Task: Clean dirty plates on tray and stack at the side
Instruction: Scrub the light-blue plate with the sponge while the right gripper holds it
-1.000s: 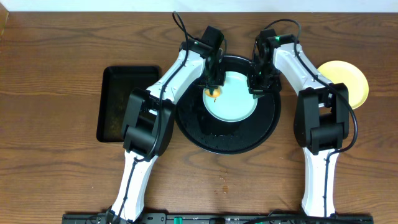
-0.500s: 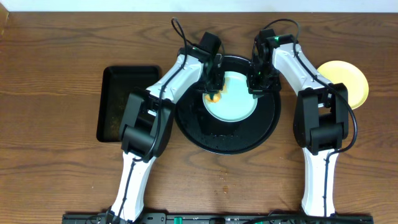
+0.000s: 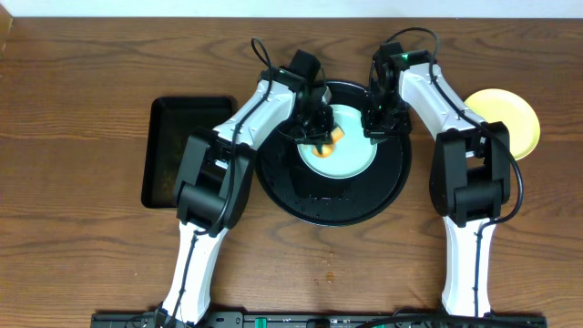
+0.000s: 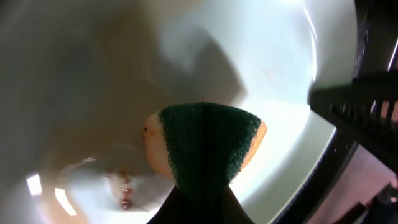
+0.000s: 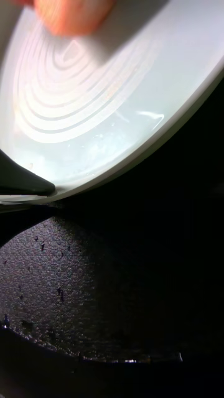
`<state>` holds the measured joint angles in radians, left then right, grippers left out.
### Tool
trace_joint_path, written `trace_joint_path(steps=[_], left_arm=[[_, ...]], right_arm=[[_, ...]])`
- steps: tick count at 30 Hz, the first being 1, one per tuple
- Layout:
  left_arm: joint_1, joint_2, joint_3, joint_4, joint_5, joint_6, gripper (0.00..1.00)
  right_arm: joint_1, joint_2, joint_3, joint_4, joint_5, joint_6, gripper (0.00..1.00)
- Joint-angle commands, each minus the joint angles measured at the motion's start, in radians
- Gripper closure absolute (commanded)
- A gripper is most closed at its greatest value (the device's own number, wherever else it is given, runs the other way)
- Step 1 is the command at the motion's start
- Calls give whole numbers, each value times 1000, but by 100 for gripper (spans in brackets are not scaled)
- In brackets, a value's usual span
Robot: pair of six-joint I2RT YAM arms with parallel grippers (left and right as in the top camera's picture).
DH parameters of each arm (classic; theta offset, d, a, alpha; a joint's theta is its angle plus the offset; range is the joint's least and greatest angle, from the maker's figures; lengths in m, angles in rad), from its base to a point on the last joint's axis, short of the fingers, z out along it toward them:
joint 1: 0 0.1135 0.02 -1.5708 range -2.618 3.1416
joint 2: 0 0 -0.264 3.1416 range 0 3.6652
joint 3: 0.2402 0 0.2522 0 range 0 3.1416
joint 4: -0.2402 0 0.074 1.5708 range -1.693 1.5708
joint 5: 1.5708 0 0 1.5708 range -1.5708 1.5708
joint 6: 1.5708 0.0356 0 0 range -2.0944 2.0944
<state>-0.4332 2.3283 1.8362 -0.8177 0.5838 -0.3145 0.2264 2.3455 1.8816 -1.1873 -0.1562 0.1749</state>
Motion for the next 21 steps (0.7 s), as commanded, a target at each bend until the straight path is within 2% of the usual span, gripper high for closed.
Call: trace_joint_path(steps=[1,6,10,14,21], left_arm=[[20,-23,33,0,-129,4,92],[4,-12,25,23,-270,82,92],[-10,-11,0,51,-377,82,92],[-11,-11,-12,26,-387,80,92],[-11,-11,-13,-115,-386,71,92]], right_arm=[[25,42,-33,22,25,-8,99],[25,42,-33,22,25,-8,99],[25,42,-33,21,25,-8,99],[25,42,-33,23,25,-8,99],[25,42,-33,23,24,-8,99]])
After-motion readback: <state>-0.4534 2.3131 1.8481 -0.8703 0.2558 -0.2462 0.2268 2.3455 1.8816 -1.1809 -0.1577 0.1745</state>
